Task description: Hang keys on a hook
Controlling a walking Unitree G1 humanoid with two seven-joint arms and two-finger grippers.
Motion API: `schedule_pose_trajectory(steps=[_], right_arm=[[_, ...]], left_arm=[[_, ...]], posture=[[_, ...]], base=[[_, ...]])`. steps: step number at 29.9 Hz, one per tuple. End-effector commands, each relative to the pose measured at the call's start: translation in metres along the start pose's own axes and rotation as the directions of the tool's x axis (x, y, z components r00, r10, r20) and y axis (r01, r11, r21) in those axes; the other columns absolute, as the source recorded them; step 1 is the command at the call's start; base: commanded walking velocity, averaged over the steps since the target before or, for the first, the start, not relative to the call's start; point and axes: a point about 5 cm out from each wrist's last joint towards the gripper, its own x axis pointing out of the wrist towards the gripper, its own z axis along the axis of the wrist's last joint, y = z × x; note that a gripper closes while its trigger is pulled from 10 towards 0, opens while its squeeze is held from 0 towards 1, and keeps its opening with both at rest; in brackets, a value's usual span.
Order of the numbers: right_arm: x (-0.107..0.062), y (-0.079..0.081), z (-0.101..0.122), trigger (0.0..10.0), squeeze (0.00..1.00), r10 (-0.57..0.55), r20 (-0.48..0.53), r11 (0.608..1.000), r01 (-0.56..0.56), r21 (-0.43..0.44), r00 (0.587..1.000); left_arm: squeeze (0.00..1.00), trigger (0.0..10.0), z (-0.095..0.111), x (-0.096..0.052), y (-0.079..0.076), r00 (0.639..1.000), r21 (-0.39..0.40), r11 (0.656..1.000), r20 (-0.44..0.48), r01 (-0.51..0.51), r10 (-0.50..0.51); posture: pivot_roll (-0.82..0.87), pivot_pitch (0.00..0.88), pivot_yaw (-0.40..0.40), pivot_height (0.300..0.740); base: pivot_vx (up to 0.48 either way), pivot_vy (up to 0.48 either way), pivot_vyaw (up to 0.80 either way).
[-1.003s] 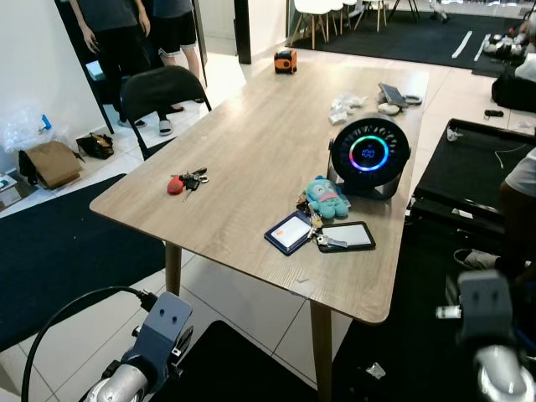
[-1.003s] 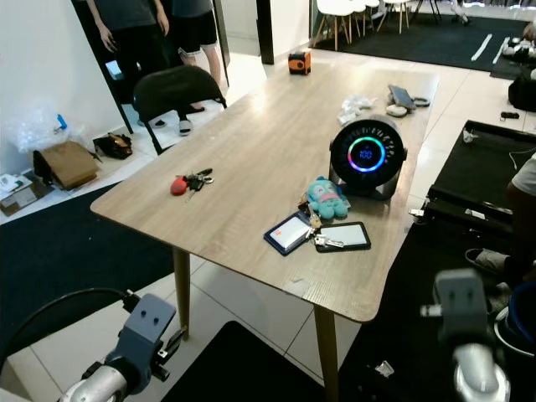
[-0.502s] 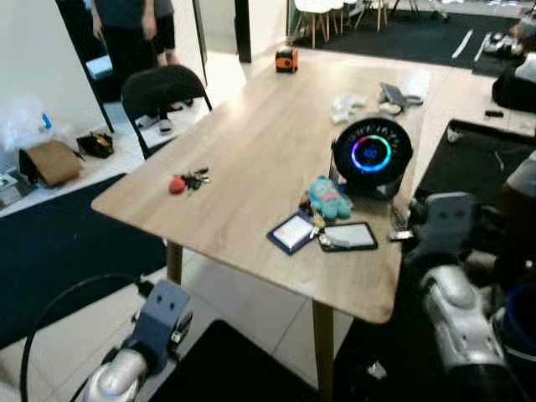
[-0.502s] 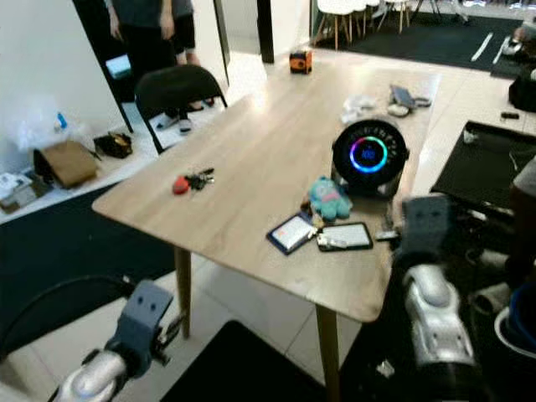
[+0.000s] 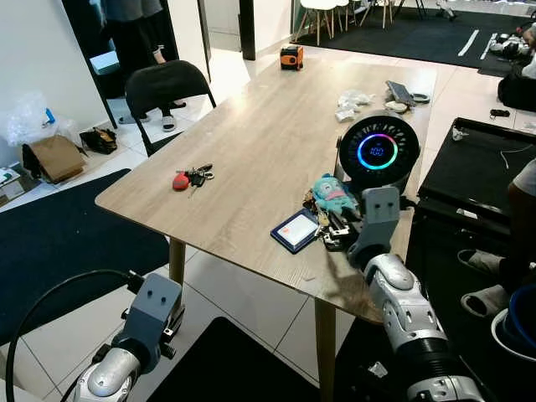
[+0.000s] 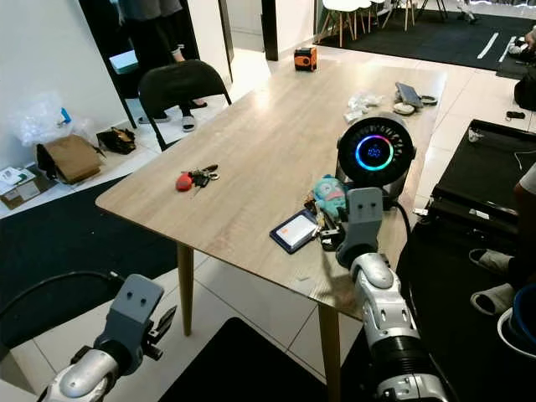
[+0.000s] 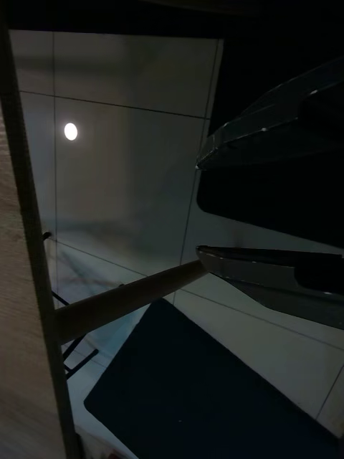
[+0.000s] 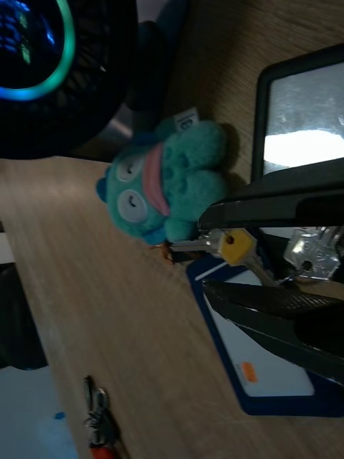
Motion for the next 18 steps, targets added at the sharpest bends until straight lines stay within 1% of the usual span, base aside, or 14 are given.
schedule_pose_trajectory(steps=[1,3,4,6,8,14,18], right_arm=[[-0.006,-0.004,-0.011,10.0,0.0,-0.004,-0.059,1.0,0.005,0.006,0.998],[-0.007,-0.007,-0.016,10.0,0.0,-0.01,-0.102,1.0,0.011,0.007,0.995],[-0.007,-0.007,-0.016,10.0,0.0,-0.01,-0.102,1.0,0.011,0.007,0.995],[-0.006,-0.008,-0.018,10.0,0.0,-0.008,-0.141,1.0,0.011,0.016,0.99],[-0.004,-0.007,-0.018,10.0,0.0,0.001,-0.155,1.0,0.002,0.022,0.988],[0.001,-0.004,-0.014,10.0,0.0,0.039,-0.159,0.999,-0.037,0.017,0.987],[0.005,0.002,-0.01,10.0,0.0,0.089,-0.147,0.996,-0.088,0.008,0.985]], left_arm=[[0.0,10.0,-0.005,-0.003,0.001,1.0,-0.002,1.0,-0.03,-0.004,0.004],[0.0,10.0,-0.004,-0.002,-0.001,0.999,-0.004,1.0,-0.032,0.002,-0.002],[0.0,10.0,-0.004,-0.002,-0.001,0.999,-0.004,1.0,-0.032,0.002,-0.002],[0.0,10.0,-0.004,-0.001,-0.002,0.999,-0.003,1.0,-0.032,0.011,-0.011],[0.0,10.0,-0.003,-0.001,-0.002,0.999,-0.002,1.0,-0.033,0.014,-0.015],[0.0,10.0,-0.004,-0.002,-0.002,0.999,0.001,1.0,-0.036,0.016,-0.016],[0.0,10.0,-0.004,-0.003,-0.002,0.999,0.002,1.0,-0.039,0.012,-0.012]], posture=[[0.15,0.22,0.089,0.74],[0.15,0.224,0.096,0.74],[0.15,0.224,0.096,0.74],[0.15,0.228,0.103,0.74],[0.15,0.228,0.103,0.74],[0.15,0.227,0.103,0.74],[0.15,0.224,0.099,0.74]], base=[[0.0,0.0,0.0],[0.0,0.0,0.0],[0.0,0.0,0.0],[0.0,0.0,0.0],[0.0,0.0,0.0],[0.0,0.0,0.0],[0.0,0.0,0.0]])
